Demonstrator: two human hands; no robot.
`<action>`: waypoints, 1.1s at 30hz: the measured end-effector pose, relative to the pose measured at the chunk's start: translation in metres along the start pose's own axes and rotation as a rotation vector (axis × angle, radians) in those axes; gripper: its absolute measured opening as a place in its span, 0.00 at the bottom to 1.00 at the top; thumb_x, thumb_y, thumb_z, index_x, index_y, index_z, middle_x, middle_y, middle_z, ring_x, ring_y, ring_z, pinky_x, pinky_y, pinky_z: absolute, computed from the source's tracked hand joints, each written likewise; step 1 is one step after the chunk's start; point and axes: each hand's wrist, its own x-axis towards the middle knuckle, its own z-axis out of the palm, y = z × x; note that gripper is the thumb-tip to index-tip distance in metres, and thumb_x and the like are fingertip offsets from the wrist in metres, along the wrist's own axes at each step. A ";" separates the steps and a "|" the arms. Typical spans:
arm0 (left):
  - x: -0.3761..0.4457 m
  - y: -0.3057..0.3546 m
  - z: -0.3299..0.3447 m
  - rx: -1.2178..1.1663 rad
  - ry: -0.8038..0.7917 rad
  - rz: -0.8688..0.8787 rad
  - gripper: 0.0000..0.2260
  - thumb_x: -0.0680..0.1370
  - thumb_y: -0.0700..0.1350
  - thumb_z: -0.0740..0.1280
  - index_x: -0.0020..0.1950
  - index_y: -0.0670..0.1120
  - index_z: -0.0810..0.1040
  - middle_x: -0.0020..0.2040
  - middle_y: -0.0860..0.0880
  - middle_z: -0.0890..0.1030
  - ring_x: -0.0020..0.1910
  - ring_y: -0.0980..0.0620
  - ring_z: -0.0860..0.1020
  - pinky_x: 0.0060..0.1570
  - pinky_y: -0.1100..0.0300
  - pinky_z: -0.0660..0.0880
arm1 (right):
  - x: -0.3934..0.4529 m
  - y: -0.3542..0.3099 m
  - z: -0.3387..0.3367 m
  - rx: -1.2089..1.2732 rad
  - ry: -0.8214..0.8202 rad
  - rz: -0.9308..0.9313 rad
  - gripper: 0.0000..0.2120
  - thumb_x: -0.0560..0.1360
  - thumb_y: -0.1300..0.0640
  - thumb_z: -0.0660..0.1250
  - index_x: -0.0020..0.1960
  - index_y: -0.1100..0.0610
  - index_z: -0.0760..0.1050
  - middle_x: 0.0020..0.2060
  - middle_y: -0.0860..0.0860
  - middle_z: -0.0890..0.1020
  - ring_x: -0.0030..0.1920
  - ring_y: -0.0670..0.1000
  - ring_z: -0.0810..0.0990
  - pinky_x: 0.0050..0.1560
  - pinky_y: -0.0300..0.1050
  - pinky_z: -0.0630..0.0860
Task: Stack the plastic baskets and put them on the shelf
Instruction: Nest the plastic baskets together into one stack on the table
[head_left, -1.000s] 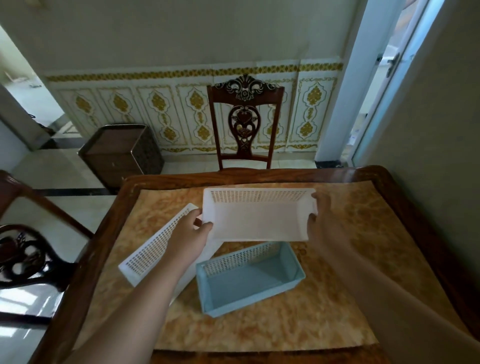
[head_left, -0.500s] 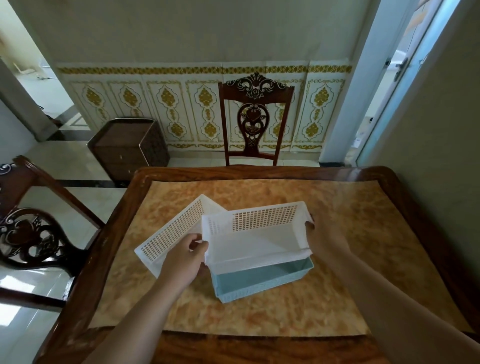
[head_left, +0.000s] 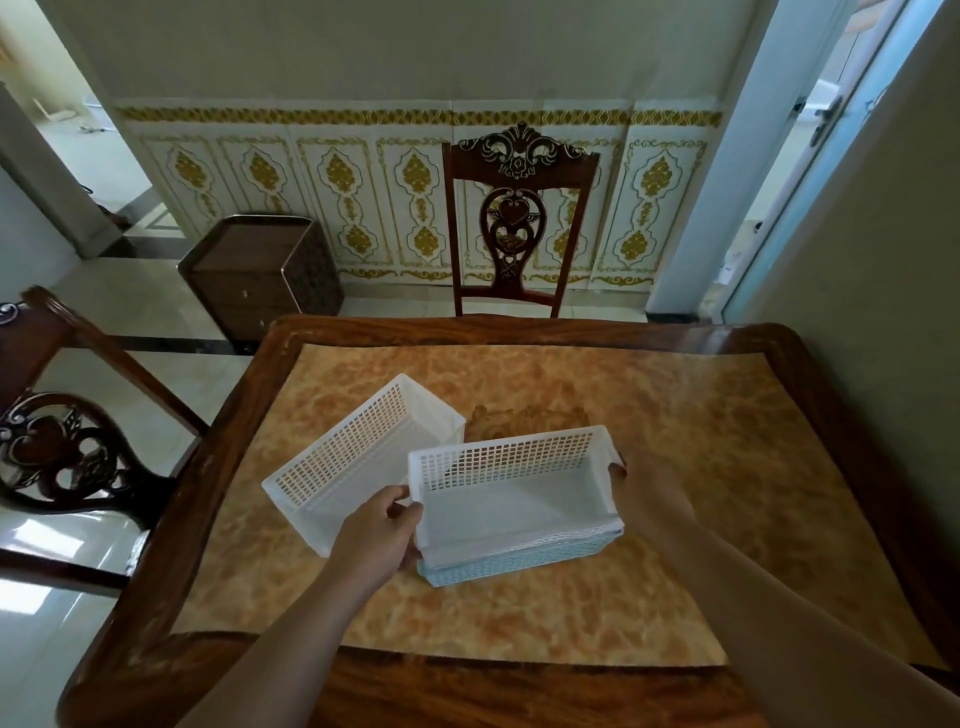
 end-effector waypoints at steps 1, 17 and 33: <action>0.003 0.000 0.003 0.028 0.001 -0.008 0.16 0.84 0.49 0.65 0.72 0.50 0.76 0.52 0.52 0.85 0.41 0.49 0.88 0.40 0.52 0.86 | 0.003 0.001 0.003 -0.017 -0.002 -0.001 0.22 0.84 0.53 0.58 0.78 0.50 0.67 0.55 0.55 0.84 0.43 0.54 0.84 0.38 0.51 0.85; 0.037 -0.020 0.034 -0.030 -0.056 -0.150 0.08 0.85 0.39 0.61 0.60 0.50 0.76 0.55 0.50 0.81 0.52 0.52 0.81 0.46 0.53 0.85 | 0.020 0.011 0.026 -0.014 -0.120 0.012 0.24 0.85 0.53 0.55 0.81 0.49 0.60 0.60 0.59 0.83 0.50 0.58 0.83 0.37 0.46 0.76; 0.024 0.030 0.013 -0.107 -0.034 0.029 0.09 0.85 0.44 0.64 0.63 0.48 0.78 0.57 0.50 0.84 0.51 0.50 0.86 0.44 0.54 0.87 | 0.026 -0.015 -0.037 -0.006 0.113 0.043 0.21 0.86 0.51 0.53 0.77 0.53 0.69 0.60 0.57 0.84 0.47 0.55 0.82 0.44 0.47 0.77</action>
